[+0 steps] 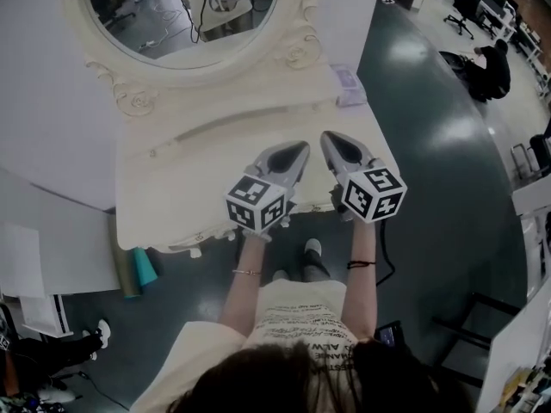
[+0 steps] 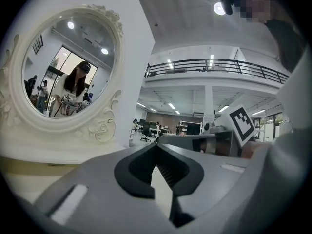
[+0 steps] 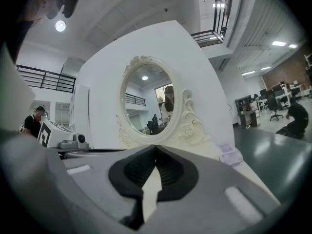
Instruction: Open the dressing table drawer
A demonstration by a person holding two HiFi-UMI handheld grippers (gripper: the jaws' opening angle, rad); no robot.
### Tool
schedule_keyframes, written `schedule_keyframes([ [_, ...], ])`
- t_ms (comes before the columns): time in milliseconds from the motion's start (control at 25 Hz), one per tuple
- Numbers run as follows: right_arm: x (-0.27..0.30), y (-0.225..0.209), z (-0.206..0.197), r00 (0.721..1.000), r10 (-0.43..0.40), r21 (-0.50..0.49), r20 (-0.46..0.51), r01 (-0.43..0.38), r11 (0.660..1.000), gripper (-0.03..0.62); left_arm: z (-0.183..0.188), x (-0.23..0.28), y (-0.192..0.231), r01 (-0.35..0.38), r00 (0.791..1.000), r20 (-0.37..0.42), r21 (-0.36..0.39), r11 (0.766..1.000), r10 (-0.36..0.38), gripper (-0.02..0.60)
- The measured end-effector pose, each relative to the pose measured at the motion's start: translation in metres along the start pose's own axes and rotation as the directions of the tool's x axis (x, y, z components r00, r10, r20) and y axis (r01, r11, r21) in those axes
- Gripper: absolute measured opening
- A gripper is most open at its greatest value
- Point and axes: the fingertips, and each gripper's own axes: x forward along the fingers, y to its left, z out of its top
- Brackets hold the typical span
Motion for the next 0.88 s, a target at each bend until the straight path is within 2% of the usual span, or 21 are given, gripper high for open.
schedule_keyframes([
  [280, 0.026, -0.030, -0.002, 0.999, 0.032, 0.017, -0.024, -0.032, 0.999, 0.003, -0.006, 0.029, 0.020, -0.031, 0.999, -0.013, -0.016, 0.999, 0.030, -0.002],
  [880, 0.077, -0.088, -0.009, 0.989, 0.098, -0.012, -0.112, -0.100, 0.995, 0.003, -0.011, 0.078, 0.072, -0.148, 0.989, -0.018, -0.067, 0.987, 0.147, -0.002],
])
